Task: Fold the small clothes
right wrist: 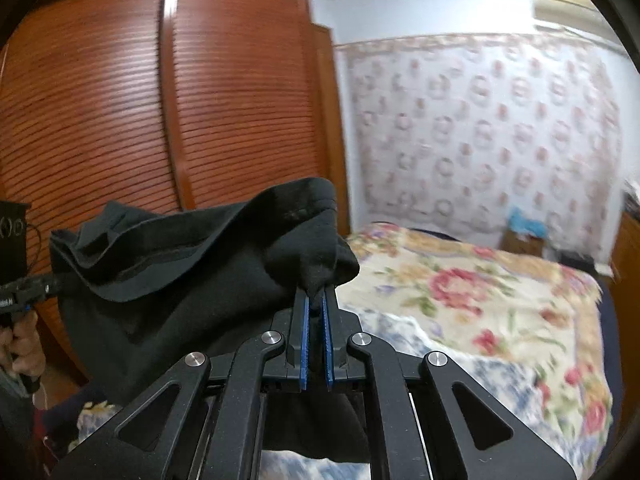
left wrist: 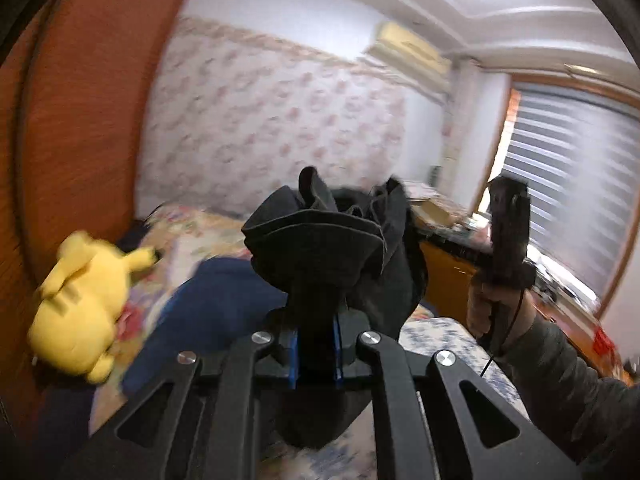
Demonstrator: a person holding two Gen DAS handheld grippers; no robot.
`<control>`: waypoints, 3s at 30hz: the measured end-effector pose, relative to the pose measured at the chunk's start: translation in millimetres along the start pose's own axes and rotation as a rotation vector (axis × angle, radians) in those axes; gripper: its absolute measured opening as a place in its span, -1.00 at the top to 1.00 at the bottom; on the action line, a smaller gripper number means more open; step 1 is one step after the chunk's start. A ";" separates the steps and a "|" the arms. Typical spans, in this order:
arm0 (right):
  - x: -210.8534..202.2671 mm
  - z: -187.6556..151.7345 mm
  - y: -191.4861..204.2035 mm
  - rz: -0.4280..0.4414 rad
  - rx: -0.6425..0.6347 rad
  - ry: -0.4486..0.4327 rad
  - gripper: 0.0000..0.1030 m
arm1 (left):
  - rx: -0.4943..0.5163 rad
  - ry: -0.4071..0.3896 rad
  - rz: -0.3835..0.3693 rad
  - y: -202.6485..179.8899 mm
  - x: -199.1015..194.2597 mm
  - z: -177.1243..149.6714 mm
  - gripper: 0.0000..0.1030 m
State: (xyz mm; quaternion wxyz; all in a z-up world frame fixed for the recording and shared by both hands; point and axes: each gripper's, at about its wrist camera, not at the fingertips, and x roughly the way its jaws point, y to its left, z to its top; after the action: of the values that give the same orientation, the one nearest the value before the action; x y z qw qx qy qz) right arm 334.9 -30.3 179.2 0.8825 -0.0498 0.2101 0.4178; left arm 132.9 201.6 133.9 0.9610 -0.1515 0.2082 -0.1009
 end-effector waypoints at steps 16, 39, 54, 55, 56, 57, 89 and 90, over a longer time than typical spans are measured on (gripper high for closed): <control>194.8 -24.5 40.7 -0.120 -0.088 0.234 0.20 | -0.154 0.036 0.287 97.7 25.9 -77.0 0.47; 126.1 -52.3 48.3 -0.115 -0.035 0.205 0.04 | 0.093 0.013 0.326 35.3 18.6 -71.4 -0.21; -59.1 -101.8 63.2 -0.239 0.025 0.070 -0.40 | 0.163 0.040 0.264 -61.3 24.7 -86.4 -0.21; -71.3 -105.9 63.5 -0.256 0.031 0.061 -0.44 | 0.161 0.039 0.252 -66.3 24.3 -87.3 -0.22; -82.7 -110.2 63.3 -0.273 0.038 0.056 -0.47 | 0.160 0.040 0.245 -71.0 24.0 -87.7 -0.22; -93.4 -113.8 62.7 -0.289 0.046 0.051 -0.48 | 0.160 0.041 0.239 -77.2 24.0 -88.4 -0.22; -251.8 -175.6 48.5 -0.574 0.194 -0.067 -0.50 | 0.255 0.009 0.211 -168.3 3.2 -99.7 -0.22; -252.0 -175.8 48.6 -0.574 0.195 -0.066 -0.50 | 0.255 0.009 0.212 -168.4 3.1 -99.8 -0.22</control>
State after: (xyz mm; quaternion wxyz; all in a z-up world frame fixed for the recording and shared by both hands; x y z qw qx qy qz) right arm 98.4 -225.8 127.9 0.9715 -0.0084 0.1977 0.1306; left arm 70.7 18.7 102.2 0.9768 -0.0052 0.2126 -0.0251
